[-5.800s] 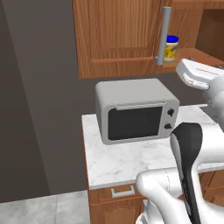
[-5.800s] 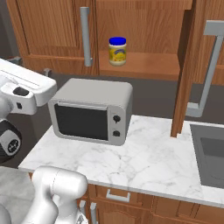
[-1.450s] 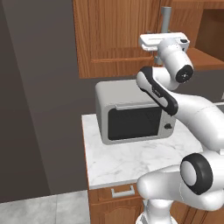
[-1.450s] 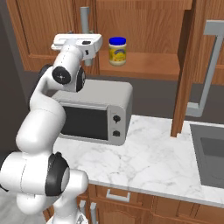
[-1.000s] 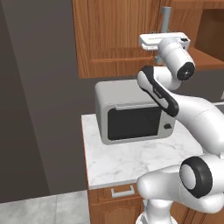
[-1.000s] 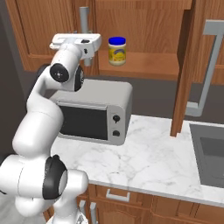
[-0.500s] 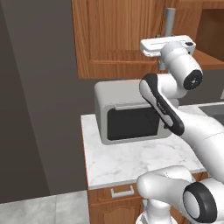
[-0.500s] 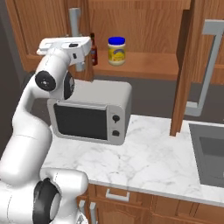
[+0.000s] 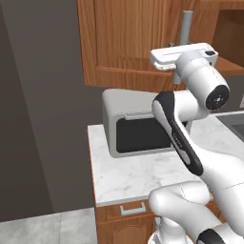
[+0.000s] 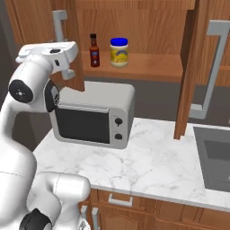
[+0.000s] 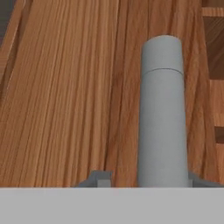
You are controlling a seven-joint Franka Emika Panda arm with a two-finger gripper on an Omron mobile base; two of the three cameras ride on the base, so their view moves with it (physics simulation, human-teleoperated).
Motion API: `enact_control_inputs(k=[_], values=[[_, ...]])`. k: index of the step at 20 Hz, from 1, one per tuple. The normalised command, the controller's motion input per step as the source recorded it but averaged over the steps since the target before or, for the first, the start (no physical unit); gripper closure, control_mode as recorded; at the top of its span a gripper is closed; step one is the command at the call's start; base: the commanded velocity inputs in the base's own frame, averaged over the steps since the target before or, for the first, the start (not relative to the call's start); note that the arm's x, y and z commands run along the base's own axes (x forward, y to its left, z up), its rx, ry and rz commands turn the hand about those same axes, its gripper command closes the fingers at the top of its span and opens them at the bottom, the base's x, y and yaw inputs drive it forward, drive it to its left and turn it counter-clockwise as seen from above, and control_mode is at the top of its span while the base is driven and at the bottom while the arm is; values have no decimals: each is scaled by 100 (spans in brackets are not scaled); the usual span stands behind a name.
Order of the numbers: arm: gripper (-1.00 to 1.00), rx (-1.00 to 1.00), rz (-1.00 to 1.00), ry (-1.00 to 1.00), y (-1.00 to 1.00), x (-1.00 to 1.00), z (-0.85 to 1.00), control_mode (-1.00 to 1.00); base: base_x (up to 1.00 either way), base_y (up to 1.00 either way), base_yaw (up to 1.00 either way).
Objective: Move the condiment bottle and mayonnaise from the cabinet to the dining counter.
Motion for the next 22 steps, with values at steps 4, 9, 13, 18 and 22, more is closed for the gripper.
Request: enact_control_inputs(k=[4, 9, 13, 18, 22], values=[[100, -1, 0, 9, 85, -71, 27, -100, 0, 0, 0], [100, -1, 0, 9, 85, -65, 26, -100, 0, 0, 0], [100, -3, 0, 5, 84, -71, 18, -100, 0, 0, 0], [100, -3, 0, 1, 65, -71, 17, -100, 0, 0, 0], [-100, -3, 0, 1, 39, -62, 9, -100, 0, 0, 0]])
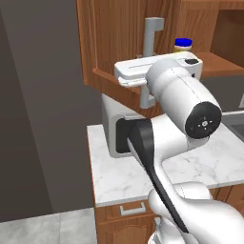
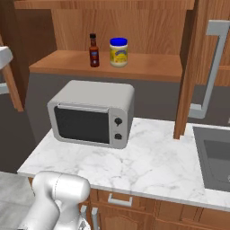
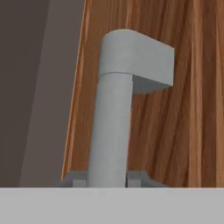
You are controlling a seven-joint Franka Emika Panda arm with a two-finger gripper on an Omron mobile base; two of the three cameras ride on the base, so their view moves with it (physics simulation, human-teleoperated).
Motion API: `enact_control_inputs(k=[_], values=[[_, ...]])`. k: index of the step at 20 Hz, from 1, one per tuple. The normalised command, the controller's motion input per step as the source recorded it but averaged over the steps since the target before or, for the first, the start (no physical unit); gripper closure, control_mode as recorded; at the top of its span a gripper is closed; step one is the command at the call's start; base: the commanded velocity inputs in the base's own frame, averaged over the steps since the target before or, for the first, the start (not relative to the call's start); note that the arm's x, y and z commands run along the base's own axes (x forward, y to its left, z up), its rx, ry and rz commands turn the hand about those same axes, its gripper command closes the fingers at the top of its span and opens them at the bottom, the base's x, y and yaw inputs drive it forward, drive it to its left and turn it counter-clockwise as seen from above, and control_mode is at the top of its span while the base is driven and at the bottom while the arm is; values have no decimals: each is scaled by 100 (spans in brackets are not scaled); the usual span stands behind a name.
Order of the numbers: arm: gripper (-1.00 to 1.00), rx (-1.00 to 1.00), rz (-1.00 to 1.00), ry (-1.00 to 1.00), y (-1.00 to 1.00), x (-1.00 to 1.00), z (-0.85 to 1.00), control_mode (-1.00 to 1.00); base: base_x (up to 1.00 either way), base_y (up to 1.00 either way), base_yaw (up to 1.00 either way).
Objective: Move the condiment bottle and mayonnaise from the cabinet to the dining counter.
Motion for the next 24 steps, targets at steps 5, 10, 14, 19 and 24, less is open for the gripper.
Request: enact_control_inputs(k=[5, 10, 14, 19, 24], values=[[-100, 6, 0, 0, -39, -84, 16, -100, 0, 0, 0], [-100, 16, 1, 0, -96, -100, 18, -100, 0, 0, 0], [-100, 18, 0, 0, -84, -96, 20, -100, 0, 0, 0], [-100, 18, 0, 2, -82, -59, 18, -100, 0, 0, 0], [-100, 15, 3, 22, -37, 38, 1, -100, 0, 0, 0]])
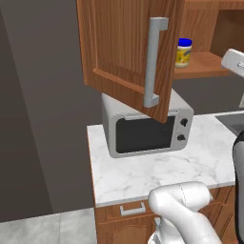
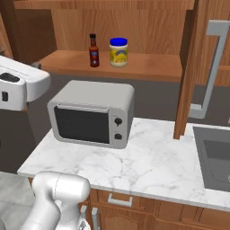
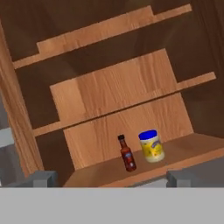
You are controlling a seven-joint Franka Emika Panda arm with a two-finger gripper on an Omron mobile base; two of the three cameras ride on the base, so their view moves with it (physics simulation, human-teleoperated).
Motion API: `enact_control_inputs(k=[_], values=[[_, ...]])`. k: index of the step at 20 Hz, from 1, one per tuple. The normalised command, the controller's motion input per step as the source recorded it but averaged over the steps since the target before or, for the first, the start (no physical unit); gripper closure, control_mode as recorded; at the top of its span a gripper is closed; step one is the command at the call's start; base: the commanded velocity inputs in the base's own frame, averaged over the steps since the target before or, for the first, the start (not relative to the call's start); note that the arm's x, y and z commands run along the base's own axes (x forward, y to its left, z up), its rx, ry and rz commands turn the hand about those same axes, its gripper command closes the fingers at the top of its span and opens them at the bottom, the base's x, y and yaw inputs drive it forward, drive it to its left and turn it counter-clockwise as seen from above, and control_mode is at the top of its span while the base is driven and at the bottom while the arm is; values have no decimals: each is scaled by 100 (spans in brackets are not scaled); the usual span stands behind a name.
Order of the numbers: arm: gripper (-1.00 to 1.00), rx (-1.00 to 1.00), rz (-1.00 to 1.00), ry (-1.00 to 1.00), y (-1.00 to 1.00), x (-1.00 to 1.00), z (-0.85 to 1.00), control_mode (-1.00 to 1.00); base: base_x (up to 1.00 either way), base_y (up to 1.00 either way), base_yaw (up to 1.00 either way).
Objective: Move the condiment bottle and mayonnaise from the cabinet to the dining counter.
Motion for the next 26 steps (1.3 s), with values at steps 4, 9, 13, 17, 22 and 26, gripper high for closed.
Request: enact_control_inputs(k=[4, 9, 13, 17, 22, 26], values=[[-100, 16, 14, 35, 0, 87, -2, -100, 0, 0, 0], [-100, 21, 25, 36, 0, 82, -10, -100, 0, 0, 0], [-100, 30, 33, 33, 7, 74, -21, -100, 0, 0, 0], [-100, 32, 33, 21, 21, 67, -29, -100, 0, 0, 0], [-100, 32, 29, 16, 32, 61, -31, -100, 0, 0, 0], [-100, 26, 28, 10, 51, 43, -32, -100, 0, 0, 0]])
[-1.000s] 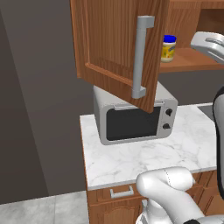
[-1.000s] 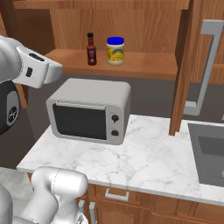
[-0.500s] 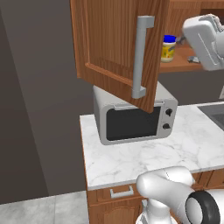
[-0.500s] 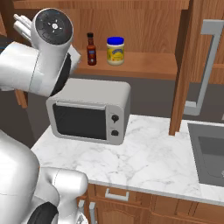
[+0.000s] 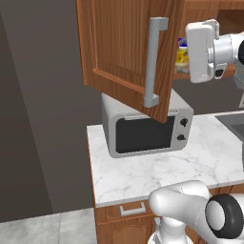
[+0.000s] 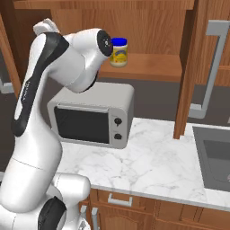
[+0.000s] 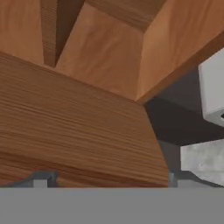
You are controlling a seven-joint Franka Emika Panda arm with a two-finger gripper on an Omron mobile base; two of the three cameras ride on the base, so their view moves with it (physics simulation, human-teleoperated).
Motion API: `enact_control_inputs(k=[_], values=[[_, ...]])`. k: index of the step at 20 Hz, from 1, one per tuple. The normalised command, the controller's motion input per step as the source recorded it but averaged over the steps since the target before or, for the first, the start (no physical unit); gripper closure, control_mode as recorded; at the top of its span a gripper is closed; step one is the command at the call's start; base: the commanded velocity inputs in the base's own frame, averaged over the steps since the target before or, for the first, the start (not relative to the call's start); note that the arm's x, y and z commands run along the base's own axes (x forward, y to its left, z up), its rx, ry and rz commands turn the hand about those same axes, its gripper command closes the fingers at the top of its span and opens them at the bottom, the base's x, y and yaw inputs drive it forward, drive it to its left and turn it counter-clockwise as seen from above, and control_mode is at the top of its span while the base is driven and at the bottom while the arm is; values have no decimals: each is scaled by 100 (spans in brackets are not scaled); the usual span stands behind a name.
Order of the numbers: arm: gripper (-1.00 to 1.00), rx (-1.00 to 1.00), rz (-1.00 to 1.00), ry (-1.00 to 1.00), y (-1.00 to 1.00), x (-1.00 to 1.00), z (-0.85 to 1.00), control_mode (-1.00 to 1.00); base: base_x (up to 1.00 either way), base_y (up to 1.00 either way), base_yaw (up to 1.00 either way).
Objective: Move the condiment bottle and mayonnaise from the cabinet to the dining counter.
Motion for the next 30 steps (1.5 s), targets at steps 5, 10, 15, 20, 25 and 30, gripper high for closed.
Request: enact_control_inputs(k=[5, 10, 15, 20, 25, 30], values=[[-100, 21, 27, 4, 65, 6, -18, -100, 0, 0, 0], [-100, 14, 20, 0, 74, -6, 0, -100, 0, 0, 0], [-100, 7, 15, 0, 85, -37, 0, -100, 0, 0, 0], [-100, 0, 10, 0, 98, -55, 0, -100, 0, 0, 0], [-100, 0, 4, 0, 90, -51, 0, -100, 0, 0, 0], [-100, -9, -9, 0, 9, -9, 4, -100, 0, 0, 0]])
